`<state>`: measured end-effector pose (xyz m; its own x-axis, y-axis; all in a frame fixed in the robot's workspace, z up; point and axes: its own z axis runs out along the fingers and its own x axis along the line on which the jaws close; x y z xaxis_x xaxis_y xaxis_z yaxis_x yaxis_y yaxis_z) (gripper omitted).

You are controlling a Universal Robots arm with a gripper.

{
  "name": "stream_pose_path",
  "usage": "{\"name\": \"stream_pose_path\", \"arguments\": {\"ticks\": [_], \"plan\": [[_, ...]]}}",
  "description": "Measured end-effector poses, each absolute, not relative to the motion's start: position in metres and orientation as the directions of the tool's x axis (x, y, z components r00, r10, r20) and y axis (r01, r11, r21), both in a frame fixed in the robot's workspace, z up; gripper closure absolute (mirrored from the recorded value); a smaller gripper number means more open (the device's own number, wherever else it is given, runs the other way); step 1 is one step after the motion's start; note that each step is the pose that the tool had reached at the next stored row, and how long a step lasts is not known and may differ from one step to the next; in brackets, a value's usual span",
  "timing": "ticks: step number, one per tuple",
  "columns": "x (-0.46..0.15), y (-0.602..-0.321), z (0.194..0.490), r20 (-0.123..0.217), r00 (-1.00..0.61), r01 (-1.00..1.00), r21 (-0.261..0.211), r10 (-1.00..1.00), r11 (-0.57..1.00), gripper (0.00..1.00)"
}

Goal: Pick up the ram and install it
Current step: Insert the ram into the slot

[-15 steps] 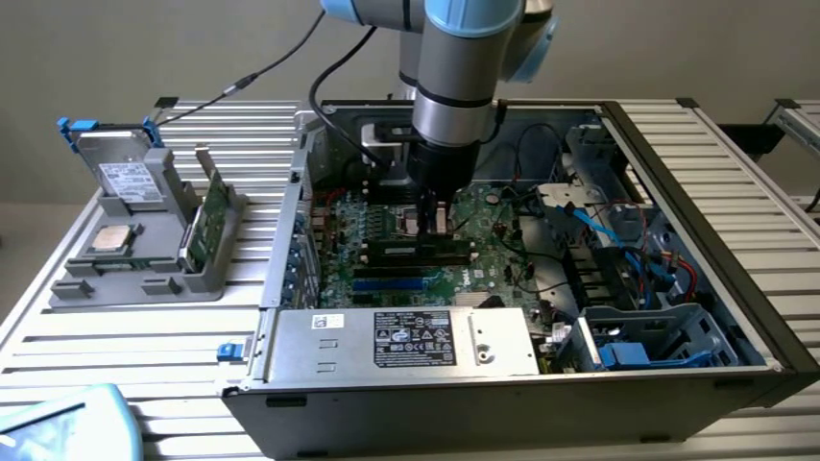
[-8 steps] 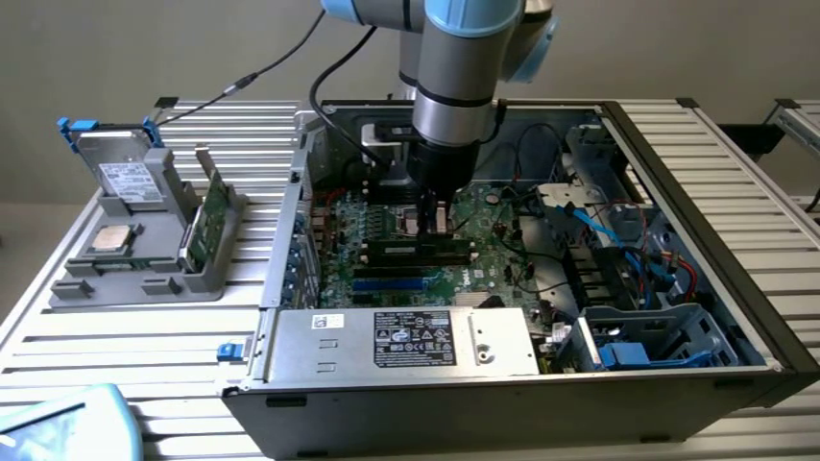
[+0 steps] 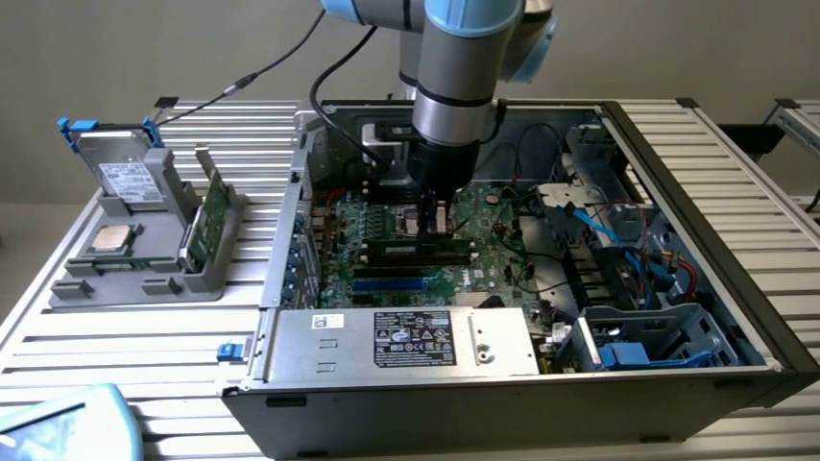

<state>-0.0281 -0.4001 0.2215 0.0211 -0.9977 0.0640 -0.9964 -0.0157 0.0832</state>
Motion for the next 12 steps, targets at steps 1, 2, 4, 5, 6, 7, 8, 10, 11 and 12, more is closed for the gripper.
{"name": "stream_pose_path", "arguments": {"ticks": [1,2,4,5,6,7,8,10,11,12], "plan": [[-0.0282,-0.4000,0.2215,0.064,0.020,-0.996,0.083,-0.998,-0.015,0.85],[-0.0282,-0.4000,0.2215,0.064,0.019,-0.996,0.083,-0.998,-0.013,0.85],[-0.0282,-0.4000,0.2214,0.065,0.016,-0.997,0.082,-0.998,-0.011,0.85],[-0.0282,-0.4000,0.2214,0.066,0.013,-0.997,0.081,-0.998,-0.008,0.85],[-0.0282,-0.4000,0.2214,0.067,0.012,-0.997,0.081,-0.998,-0.007,0.85],[-0.0282,-0.4000,0.2214,0.067,0.011,-0.997,0.081,-0.998,-0.005,0.85],[-0.0282,-0.4000,0.2214,0.068,0.009,-0.997,0.080,-0.998,-0.003,0.85],[-0.0282,-0.3999,0.2213,0.069,0.006,-0.997,0.080,-0.998,0.000,0.85],[-0.0283,-0.4000,0.2213,0.070,0.004,-0.997,0.080,-0.998,0.001,0.85],[-0.0283,-0.4000,0.2213,0.071,0.003,-0.997,0.080,-0.997,0.002,0.85]]}}
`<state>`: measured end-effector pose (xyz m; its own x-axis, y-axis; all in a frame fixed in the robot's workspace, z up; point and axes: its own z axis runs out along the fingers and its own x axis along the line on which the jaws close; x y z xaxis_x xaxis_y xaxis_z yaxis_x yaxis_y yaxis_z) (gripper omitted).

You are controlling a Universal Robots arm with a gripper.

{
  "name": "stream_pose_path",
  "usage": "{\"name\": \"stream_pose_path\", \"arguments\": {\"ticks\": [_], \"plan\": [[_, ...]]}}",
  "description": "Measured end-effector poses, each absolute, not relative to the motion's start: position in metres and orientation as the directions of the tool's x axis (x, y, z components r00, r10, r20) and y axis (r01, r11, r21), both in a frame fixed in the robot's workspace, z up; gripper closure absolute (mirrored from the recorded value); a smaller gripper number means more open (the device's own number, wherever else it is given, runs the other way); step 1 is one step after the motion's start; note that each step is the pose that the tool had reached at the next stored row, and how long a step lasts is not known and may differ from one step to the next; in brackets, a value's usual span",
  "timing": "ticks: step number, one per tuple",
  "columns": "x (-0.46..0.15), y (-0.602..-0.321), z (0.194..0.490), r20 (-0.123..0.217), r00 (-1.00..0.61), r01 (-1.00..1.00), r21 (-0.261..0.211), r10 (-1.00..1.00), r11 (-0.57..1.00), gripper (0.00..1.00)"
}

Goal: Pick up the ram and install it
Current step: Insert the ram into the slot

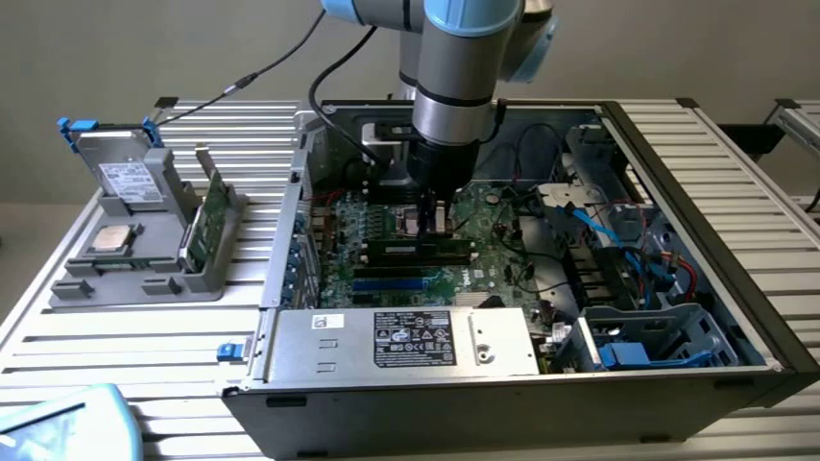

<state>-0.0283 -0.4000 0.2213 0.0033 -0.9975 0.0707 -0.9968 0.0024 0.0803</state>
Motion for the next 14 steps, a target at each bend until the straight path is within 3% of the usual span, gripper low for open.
{"name": "stream_pose_path", "arguments": {"ticks": [14], "plan": [[-0.0287,-0.4000,0.2185,0.079,-0.001,-0.997,0.080,-0.997,0.008,0.85]]}}
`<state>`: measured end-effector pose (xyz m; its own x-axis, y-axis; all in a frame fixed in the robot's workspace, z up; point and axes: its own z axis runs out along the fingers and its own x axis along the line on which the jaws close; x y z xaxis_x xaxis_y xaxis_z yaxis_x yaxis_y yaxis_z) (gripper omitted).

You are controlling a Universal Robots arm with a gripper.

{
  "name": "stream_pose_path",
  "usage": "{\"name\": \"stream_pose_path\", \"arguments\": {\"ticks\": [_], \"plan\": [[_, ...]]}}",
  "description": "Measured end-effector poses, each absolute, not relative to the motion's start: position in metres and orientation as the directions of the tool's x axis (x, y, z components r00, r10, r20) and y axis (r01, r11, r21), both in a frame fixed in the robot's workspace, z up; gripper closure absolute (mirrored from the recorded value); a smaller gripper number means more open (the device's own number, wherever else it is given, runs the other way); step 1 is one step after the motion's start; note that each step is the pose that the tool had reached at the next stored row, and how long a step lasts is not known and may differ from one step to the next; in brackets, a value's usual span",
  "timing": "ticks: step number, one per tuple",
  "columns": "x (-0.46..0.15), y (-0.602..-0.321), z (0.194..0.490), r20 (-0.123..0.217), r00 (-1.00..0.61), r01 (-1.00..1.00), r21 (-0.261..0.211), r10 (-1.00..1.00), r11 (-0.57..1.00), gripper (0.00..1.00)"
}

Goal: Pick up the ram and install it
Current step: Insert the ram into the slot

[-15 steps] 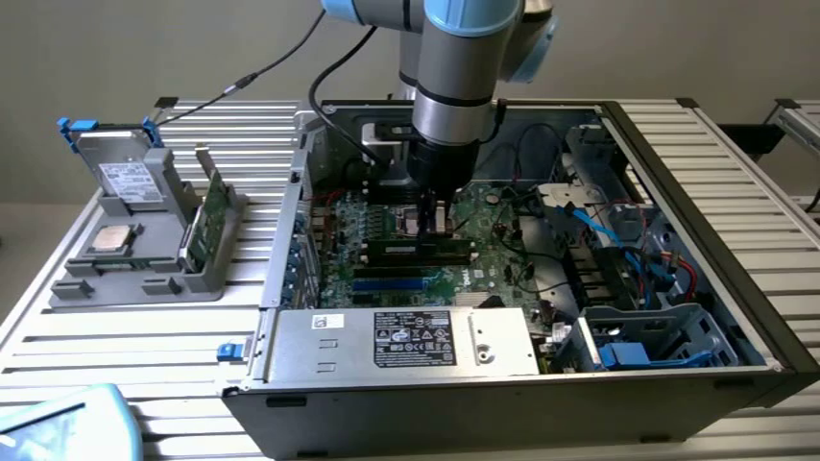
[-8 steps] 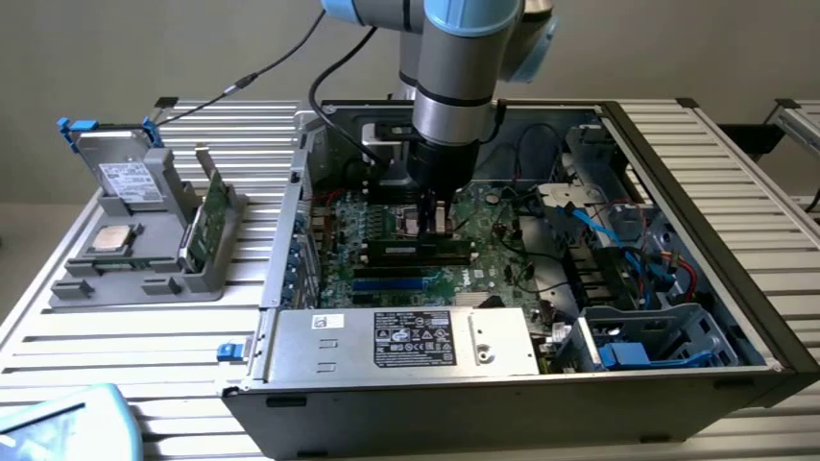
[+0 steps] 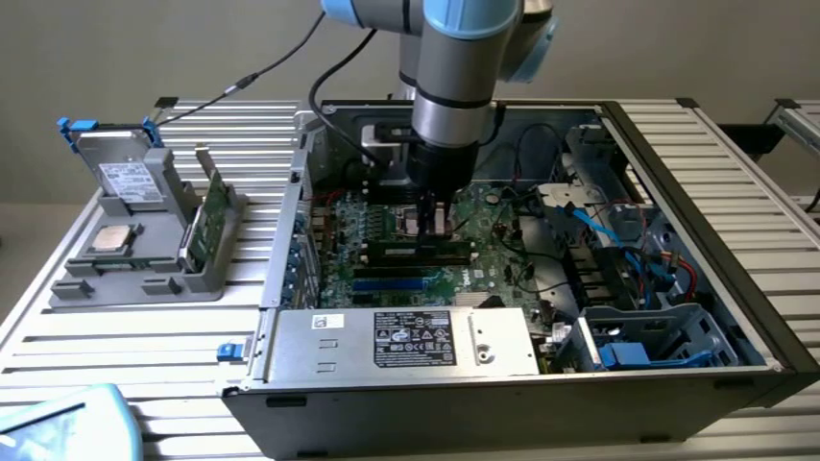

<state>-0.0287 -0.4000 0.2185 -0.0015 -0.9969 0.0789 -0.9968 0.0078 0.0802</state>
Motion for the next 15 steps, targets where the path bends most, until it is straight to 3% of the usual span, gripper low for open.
{"name": "stream_pose_path", "arguments": {"ticks": [15], "plan": [[-0.0293,-0.3976,0.2156,0.086,-0.008,-0.997,0.080,-0.996,0.015,0.85]]}}
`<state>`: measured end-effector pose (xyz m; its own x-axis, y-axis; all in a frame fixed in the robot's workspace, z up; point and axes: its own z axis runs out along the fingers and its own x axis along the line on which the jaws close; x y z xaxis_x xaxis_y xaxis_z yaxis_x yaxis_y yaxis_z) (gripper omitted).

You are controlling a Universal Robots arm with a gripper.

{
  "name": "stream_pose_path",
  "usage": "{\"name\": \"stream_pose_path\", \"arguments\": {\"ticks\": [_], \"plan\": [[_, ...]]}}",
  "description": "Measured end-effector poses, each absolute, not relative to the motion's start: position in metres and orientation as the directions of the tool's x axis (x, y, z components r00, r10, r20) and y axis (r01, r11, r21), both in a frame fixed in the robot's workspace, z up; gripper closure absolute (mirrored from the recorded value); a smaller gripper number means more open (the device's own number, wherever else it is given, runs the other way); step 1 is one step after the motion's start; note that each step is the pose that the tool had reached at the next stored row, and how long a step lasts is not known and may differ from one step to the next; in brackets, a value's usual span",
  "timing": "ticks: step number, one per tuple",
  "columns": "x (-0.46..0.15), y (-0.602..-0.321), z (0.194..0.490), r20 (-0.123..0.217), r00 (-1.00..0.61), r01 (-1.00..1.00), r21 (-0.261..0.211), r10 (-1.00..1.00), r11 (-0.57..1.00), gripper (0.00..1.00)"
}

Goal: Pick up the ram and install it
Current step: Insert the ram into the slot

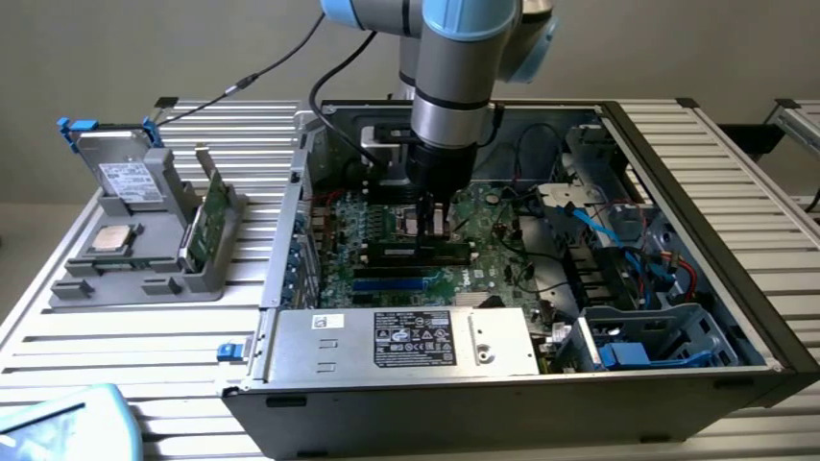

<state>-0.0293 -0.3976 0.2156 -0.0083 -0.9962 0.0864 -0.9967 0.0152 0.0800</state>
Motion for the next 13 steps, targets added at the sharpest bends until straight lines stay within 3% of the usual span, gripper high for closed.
{"name": "stream_pose_path", "arguments": {"ticks": [13], "plan": [[-0.0293,-0.3964,0.2164,0.105,-0.009,-0.997,0.080,-0.994,0.017,0.85]]}}
